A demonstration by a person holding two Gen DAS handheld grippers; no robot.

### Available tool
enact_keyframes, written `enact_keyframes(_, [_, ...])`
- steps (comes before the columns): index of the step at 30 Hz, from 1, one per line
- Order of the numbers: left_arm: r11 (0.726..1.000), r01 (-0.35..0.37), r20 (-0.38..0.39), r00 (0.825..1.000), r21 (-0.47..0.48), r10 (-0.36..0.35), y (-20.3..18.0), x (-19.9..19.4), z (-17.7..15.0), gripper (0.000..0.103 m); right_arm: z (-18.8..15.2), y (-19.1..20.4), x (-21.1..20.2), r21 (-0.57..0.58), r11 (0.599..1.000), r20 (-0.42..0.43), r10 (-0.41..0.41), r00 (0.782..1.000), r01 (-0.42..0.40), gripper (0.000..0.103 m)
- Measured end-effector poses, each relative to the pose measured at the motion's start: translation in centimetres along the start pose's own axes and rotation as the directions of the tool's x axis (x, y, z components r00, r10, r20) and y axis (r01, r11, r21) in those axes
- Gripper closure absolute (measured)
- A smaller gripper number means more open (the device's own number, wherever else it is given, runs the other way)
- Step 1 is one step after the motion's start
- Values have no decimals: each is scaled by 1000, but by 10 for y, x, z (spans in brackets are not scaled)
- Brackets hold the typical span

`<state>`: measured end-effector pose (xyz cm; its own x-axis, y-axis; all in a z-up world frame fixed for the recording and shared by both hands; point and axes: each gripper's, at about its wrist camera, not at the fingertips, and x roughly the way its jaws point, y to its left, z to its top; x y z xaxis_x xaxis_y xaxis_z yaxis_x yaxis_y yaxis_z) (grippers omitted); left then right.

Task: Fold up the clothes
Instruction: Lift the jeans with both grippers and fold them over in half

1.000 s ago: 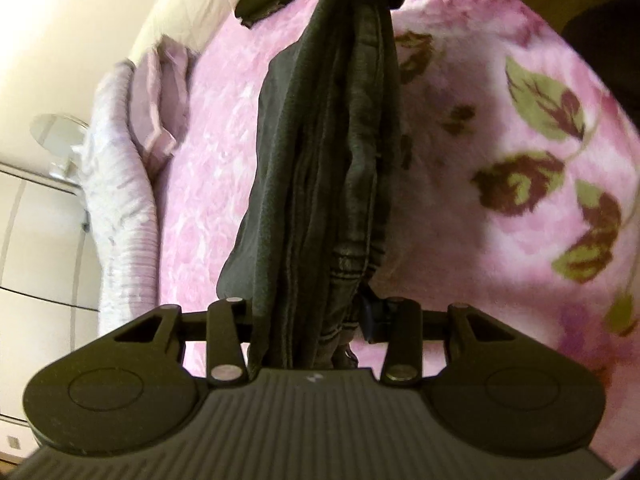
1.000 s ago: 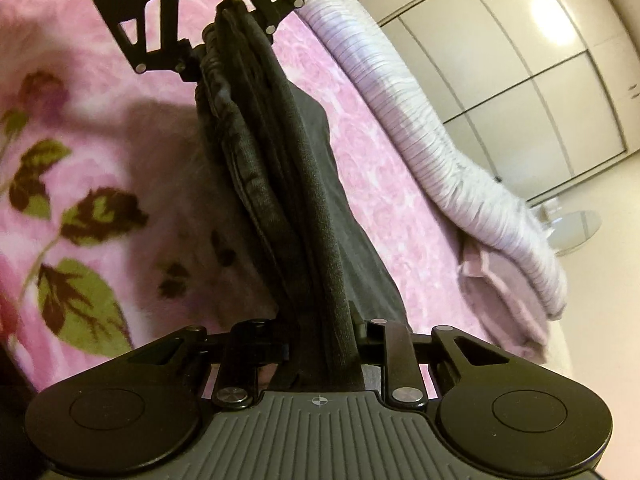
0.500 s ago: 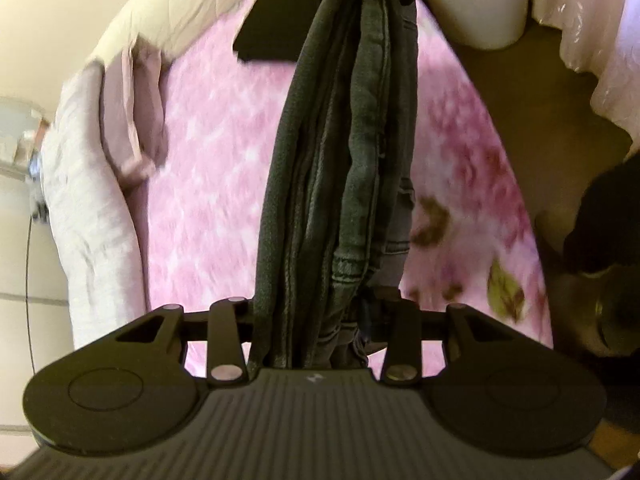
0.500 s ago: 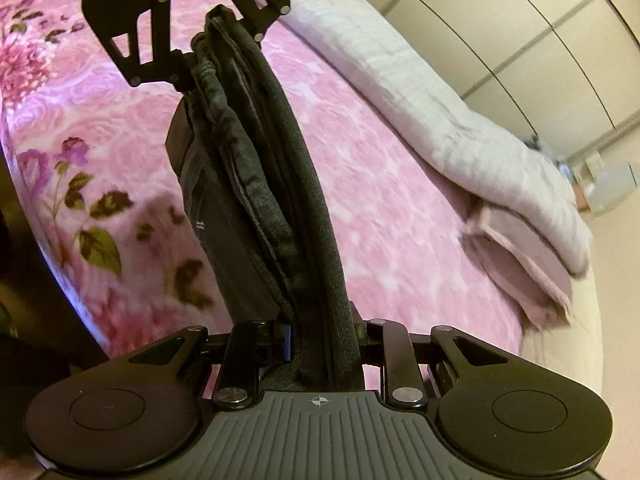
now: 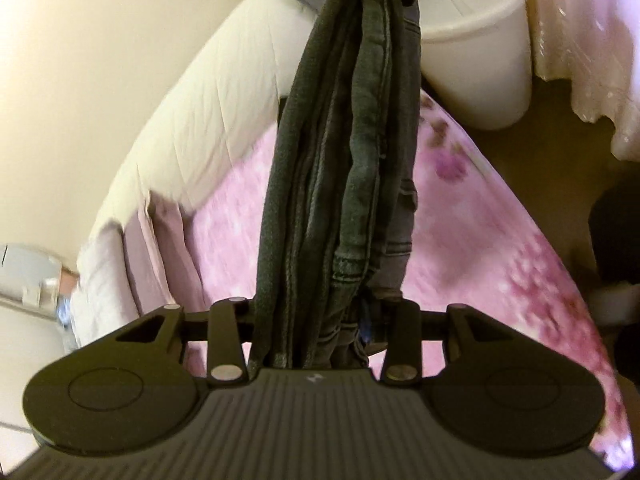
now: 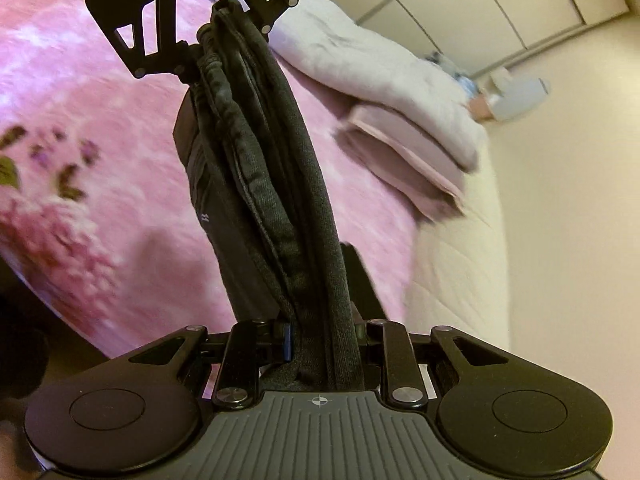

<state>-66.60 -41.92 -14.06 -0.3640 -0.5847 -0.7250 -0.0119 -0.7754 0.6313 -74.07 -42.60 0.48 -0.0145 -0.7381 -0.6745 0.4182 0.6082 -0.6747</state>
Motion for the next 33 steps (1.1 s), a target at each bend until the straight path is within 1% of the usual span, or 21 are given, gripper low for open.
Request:
enact_keyframes(3, [999, -25, 7, 1000, 26, 25, 28, 37, 35, 66, -26, -39, 24, 6, 1000, -1, -18, 1000, 18, 81])
enact_keyframes(5, [998, -47, -6, 999, 31, 47, 46, 70, 58, 66, -45, -66, 48, -3, 1000, 13, -24, 1000, 24, 80])
enact_keyframes(7, [997, -69, -25, 997, 30, 69, 64, 107, 83, 66, -69, -93, 83, -30, 999, 44, -33, 999, 34, 80])
enact_keyframes(9, [995, -103, -49, 993, 9, 104, 81, 146, 106, 66, -91, -123, 117, -53, 997, 75, -49, 996, 53, 80])
enact_keyframes(12, [982, -188, -56, 981, -2, 188, 91, 208, 130, 66, -123, -154, 170, -68, 989, 119, -124, 985, 133, 80])
enact_keyframes(13, [977, -214, -56, 975, -2, 213, 88, 229, 133, 66, -135, -155, 190, -68, 985, 132, -150, 980, 160, 80])
enact_keyframes(14, [974, -226, -57, 973, 4, 226, 79, 252, 129, 65, -147, -155, 211, -67, 980, 144, -175, 974, 186, 80])
enact_keyframes(15, [974, -226, -63, 972, 11, 226, 67, 276, 124, 65, -158, -147, 231, -72, 978, 150, -183, 971, 196, 80])
enact_keyframes(16, [982, -190, -87, 978, 19, 191, 51, 302, 120, 64, -171, -134, 255, -89, 982, 138, -153, 979, 166, 79])
enact_keyframes(18, [993, -111, -135, 984, 27, 114, 17, 353, 111, 63, -198, -104, 303, -123, 988, 107, -81, 991, 94, 78])
enact_keyframes(19, [998, -58, -156, 986, 17, 60, 3, 371, 107, 63, -207, -89, 322, -145, 989, 68, -23, 997, 33, 78])
enact_keyframes(20, [999, -41, -162, 986, 21, 44, -9, 380, 104, 61, -216, -73, 341, -165, 986, 24, 38, 999, -33, 77])
enact_keyframes(21, [999, -24, -168, 985, 25, 28, -20, 390, 100, 59, -222, -63, 348, -170, 984, 12, 57, 998, -54, 76])
enact_keyframes(22, [1000, -17, -169, 985, 24, 21, -30, 396, 96, 58, -227, -54, 353, -172, 983, 4, 70, 998, -68, 72])
enact_keyframes(24, [998, -64, -144, 988, 0, 64, -32, 392, 89, 56, -234, -50, 345, -158, 987, 16, 43, 999, -40, 70])
enact_keyframes(25, [997, -72, -133, 989, 4, 72, -32, 388, 86, 56, -237, -48, 340, -151, 988, 23, 28, 999, -24, 68])
enact_keyframes(27, [996, -83, -113, 990, 40, 87, -34, 381, 80, 53, -245, -47, 329, -141, 990, 23, 18, 1000, -14, 66])
enact_keyframes(29, [996, -76, -110, 991, 41, 80, -33, 379, 75, 53, -252, -46, 318, -126, 992, 23, 17, 1000, -14, 65])
enact_keyframes(31, [997, -63, -111, 992, 38, 67, -31, 380, 71, 58, -252, -48, 314, -89, 996, 16, 32, 999, -31, 66])
enact_keyframes(32, [998, -59, -115, 991, 29, 62, -29, 381, 72, 61, -250, -47, 314, -70, 997, 9, 41, 999, -41, 71])
enact_keyframes(33, [998, -56, -118, 991, 20, 58, -26, 382, 72, 63, -246, -48, 315, -52, 997, -4, 53, 999, -53, 73])
